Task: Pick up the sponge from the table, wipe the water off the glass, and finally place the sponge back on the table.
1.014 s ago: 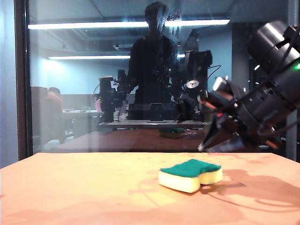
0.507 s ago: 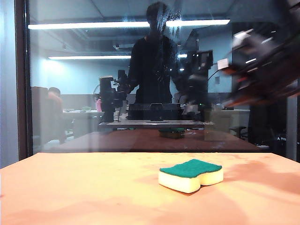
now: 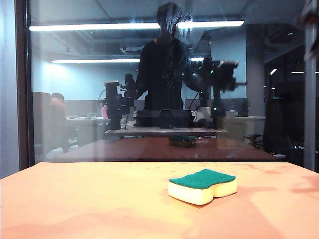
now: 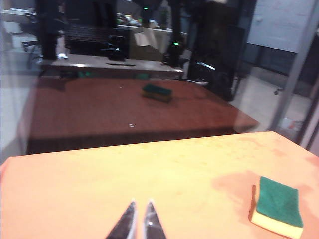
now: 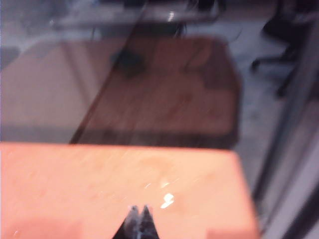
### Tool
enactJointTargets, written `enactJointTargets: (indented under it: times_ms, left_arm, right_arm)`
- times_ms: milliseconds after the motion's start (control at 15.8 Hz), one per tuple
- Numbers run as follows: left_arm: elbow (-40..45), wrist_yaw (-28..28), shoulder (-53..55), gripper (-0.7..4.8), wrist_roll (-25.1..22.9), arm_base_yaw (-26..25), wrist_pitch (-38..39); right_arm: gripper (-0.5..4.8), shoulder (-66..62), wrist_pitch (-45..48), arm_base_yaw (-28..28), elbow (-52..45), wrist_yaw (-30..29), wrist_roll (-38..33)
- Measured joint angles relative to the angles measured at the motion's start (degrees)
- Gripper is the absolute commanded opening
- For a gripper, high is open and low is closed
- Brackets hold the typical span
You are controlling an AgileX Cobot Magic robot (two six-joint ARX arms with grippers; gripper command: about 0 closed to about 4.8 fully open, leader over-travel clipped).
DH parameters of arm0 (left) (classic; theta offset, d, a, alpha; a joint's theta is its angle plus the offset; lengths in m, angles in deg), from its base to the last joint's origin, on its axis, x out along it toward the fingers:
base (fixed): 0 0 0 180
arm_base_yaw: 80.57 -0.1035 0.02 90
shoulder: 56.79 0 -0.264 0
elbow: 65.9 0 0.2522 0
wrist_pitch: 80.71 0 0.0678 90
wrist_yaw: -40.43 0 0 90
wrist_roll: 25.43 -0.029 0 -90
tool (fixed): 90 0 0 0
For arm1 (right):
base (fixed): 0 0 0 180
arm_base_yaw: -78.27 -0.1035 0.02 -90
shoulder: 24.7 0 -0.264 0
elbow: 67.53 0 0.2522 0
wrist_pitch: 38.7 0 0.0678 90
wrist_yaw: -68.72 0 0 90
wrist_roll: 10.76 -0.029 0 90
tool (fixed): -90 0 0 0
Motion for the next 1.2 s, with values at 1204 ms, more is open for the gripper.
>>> enactJointTargets:
  times_ms: [1204]
  left_arm:
    - [0.0, 15.26, -0.02, 0.24, -7.54, 0.0, -2.01]
  right_arm:
    - [-0.06, 37.0, -0.11, 1.27, -29.05, 7.56, 1.53]
